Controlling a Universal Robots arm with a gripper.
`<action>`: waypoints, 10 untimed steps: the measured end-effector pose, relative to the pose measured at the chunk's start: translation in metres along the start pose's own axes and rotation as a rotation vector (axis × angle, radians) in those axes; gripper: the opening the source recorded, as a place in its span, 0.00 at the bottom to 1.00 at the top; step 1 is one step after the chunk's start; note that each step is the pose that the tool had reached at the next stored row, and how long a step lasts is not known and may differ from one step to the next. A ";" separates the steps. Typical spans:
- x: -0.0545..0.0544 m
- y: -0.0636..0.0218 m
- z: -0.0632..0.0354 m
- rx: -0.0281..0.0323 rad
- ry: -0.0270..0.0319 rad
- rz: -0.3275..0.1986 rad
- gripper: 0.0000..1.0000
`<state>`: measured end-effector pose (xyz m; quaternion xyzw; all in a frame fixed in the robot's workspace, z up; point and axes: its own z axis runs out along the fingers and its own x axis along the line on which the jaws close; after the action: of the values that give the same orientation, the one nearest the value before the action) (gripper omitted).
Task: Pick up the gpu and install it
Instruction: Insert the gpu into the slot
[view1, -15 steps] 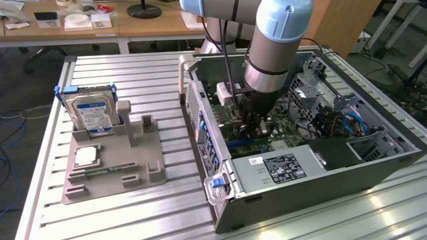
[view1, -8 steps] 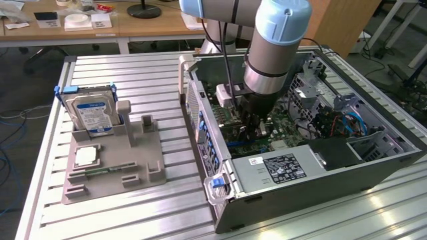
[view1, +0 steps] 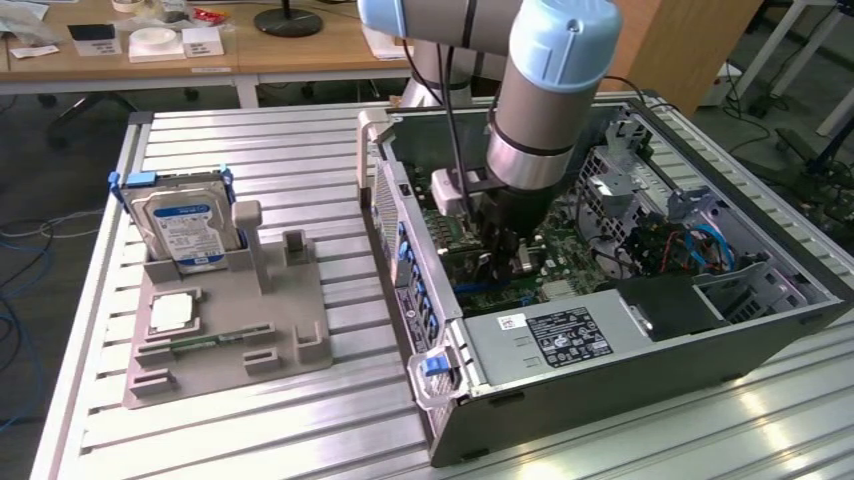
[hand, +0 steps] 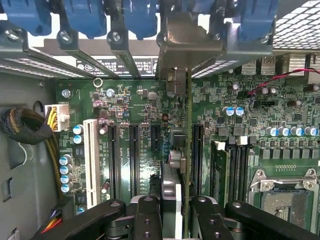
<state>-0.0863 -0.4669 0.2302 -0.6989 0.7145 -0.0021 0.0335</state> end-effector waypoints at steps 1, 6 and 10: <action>0.000 0.0001 0.0010 -0.0001 0.0000 0.000 0.28; 0.000 0.0003 0.0042 -0.0002 0.0003 0.000 0.28; 0.000 0.0002 0.0026 0.0000 0.0001 0.000 0.28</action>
<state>-0.0864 -0.4669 0.2276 -0.6988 0.7145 -0.0021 0.0334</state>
